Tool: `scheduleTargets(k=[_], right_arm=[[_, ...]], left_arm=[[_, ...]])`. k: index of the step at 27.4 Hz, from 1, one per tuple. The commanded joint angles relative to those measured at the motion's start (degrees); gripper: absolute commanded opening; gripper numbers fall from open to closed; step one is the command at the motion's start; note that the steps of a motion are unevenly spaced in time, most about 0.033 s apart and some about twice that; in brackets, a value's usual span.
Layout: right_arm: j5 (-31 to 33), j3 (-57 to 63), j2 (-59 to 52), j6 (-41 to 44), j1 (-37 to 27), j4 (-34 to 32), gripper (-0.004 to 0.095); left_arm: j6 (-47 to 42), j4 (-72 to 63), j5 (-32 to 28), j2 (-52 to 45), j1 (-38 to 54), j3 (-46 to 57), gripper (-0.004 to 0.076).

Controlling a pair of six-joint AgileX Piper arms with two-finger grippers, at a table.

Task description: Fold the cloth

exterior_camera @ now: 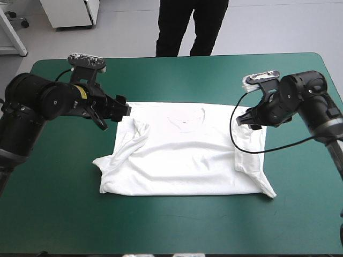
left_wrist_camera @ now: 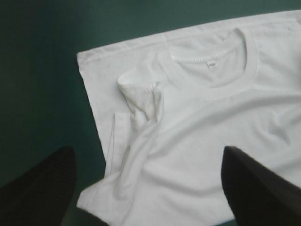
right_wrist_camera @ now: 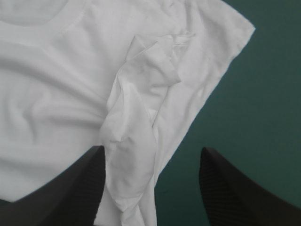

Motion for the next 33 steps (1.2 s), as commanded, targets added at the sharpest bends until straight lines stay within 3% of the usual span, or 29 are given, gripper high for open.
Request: scheduleTargets(k=[1,5,11,16,26,33], right_arm=[[0.8,-1.7,-7.0,1.2,-0.1,-2.8,0.0559],[0.8,0.1,-12.4,2.5,-0.1,-4.6,0.0554],[0.8,7.3,-20.0,5.6,-0.1,-12.9,0.0554],[0.8,13.0,-24.6,6.2,-0.1,-13.9,0.0554],[0.6,16.0,-26.5,7.2,-0.1,-14.3,0.0554],[0.8,16.0,-26.5,7.7,-0.1,-14.3,0.0554]], left_arm=[[-2.3,0.3,2.2,-4.6,-0.5,5.7,0.0601],[-2.4,-0.2,2.2,-8.0,-0.5,15.1,0.0601],[-6.8,5.1,2.1,-11.9,-0.4,27.8,0.0601],[-8.8,4.9,1.6,-12.3,-0.4,35.6,0.0601],[-13.8,4.9,-10.5,-11.1,-0.4,45.6,0.0601],[-14.0,6.5,-16.8,0.5,-0.3,46.9,0.0601]])
